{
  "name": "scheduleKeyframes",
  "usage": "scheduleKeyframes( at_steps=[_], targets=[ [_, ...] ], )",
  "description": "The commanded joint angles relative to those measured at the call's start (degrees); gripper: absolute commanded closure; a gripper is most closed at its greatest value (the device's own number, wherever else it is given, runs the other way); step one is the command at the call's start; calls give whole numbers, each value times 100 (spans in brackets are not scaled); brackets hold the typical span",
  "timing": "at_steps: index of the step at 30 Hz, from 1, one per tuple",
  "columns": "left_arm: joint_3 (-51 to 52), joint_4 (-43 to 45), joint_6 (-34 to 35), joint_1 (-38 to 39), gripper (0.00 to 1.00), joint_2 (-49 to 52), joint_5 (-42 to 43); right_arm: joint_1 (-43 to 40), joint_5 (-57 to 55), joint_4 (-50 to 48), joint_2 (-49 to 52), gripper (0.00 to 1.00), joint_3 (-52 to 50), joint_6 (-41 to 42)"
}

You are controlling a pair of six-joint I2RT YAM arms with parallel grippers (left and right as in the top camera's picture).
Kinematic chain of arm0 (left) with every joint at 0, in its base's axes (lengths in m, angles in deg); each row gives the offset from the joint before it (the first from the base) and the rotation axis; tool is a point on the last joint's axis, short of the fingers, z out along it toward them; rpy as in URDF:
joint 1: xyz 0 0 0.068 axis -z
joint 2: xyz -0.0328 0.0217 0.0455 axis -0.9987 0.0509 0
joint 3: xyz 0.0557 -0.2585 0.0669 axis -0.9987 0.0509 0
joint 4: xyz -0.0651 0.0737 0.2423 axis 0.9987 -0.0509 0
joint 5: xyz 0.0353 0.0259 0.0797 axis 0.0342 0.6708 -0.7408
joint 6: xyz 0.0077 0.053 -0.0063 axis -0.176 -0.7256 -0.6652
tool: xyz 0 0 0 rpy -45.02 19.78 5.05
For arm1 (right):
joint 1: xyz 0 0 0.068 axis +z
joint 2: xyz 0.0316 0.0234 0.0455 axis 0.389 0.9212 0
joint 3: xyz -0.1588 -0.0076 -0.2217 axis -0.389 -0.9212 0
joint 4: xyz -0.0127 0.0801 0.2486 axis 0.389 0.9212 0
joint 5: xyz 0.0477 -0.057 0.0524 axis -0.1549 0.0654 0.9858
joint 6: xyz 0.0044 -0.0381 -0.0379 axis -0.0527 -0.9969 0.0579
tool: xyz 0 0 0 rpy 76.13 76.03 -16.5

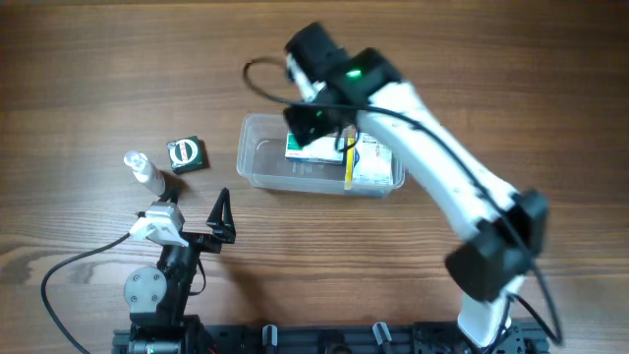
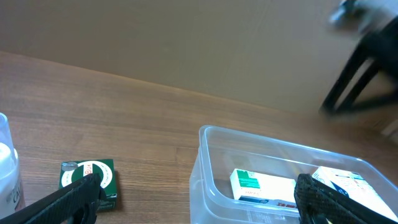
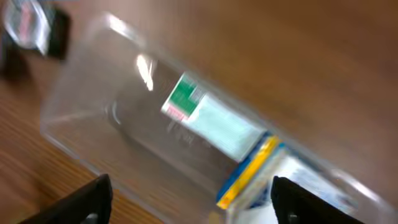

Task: Pack container

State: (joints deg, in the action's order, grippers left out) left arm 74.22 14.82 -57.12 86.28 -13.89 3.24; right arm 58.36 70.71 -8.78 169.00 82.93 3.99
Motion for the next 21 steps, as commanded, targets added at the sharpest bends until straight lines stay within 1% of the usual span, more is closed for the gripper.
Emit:
scheduleKeyframes(
  at_steps=[1,7,11,13,17,21],
  targets=[
    [22,-28,-90,33,0,-42,-15,-688,-568,-92,-693,0,179,339],
    [22,-46,-92,33,0,-42,-229,-1829,-857,55,-892,0,177,380],
    [22,-46,-92,33,0,-42,-229,-2562,-855,269,-892,0,173,695],
    [22,-46,-92,33,0,-42,-232,-2872,-850,323,-892,0,173,719],
    [22,-46,-92,33,0,-42,-232,-3322,-857,431,-892,0,173,636],
    [22,-39,-59,33,0,-42,-205,-3515,-855,369,-892,0,173,654]
  ],
)
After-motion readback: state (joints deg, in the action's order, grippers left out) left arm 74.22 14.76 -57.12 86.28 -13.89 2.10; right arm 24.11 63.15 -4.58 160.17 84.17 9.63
